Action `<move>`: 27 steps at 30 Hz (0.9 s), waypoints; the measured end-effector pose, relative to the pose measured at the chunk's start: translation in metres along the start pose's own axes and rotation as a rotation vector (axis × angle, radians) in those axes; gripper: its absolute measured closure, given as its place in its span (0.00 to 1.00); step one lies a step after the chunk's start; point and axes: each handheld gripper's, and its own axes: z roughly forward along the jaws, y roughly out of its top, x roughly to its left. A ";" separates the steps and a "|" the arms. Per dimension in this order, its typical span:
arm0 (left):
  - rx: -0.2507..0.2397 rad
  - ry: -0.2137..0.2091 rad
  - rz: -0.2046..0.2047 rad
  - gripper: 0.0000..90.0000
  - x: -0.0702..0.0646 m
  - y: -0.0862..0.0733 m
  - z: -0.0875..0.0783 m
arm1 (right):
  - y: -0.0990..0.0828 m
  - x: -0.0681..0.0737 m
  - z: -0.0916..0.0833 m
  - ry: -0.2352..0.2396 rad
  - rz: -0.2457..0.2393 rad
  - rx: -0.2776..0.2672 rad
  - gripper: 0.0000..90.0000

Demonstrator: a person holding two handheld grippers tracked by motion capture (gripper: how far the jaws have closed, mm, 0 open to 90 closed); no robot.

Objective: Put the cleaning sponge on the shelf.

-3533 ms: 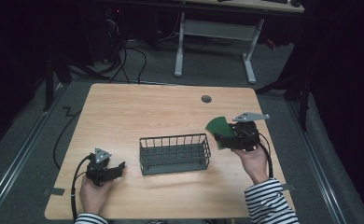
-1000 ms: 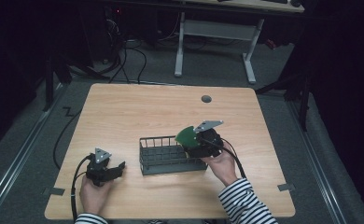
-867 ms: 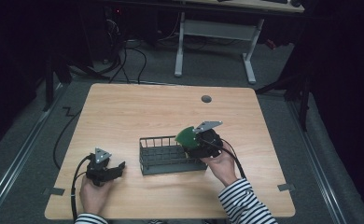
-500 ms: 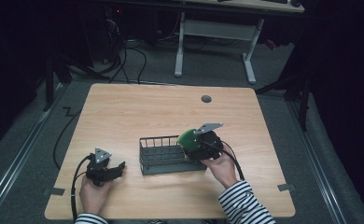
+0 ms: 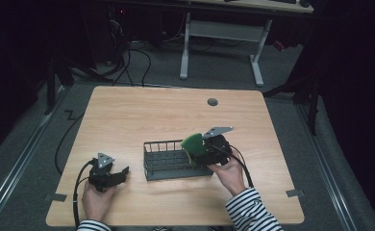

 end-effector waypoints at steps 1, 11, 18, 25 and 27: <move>0.000 0.000 0.000 0.31 0.000 0.000 0.000 | 0.000 -0.001 -0.002 0.001 0.002 -0.010 0.25; 0.002 0.002 0.002 0.31 0.000 0.000 0.000 | -0.005 -0.013 -0.025 -0.005 0.059 -0.075 0.28; 0.001 0.004 0.002 0.31 -0.001 0.000 0.000 | -0.017 -0.026 -0.037 0.003 0.116 -0.109 0.31; 0.001 0.005 0.002 0.31 -0.001 0.000 0.000 | -0.029 -0.038 -0.055 -0.031 0.146 -0.159 0.32; 0.001 0.005 0.003 0.31 -0.001 0.000 0.000 | -0.034 -0.042 -0.058 -0.039 0.157 -0.175 0.33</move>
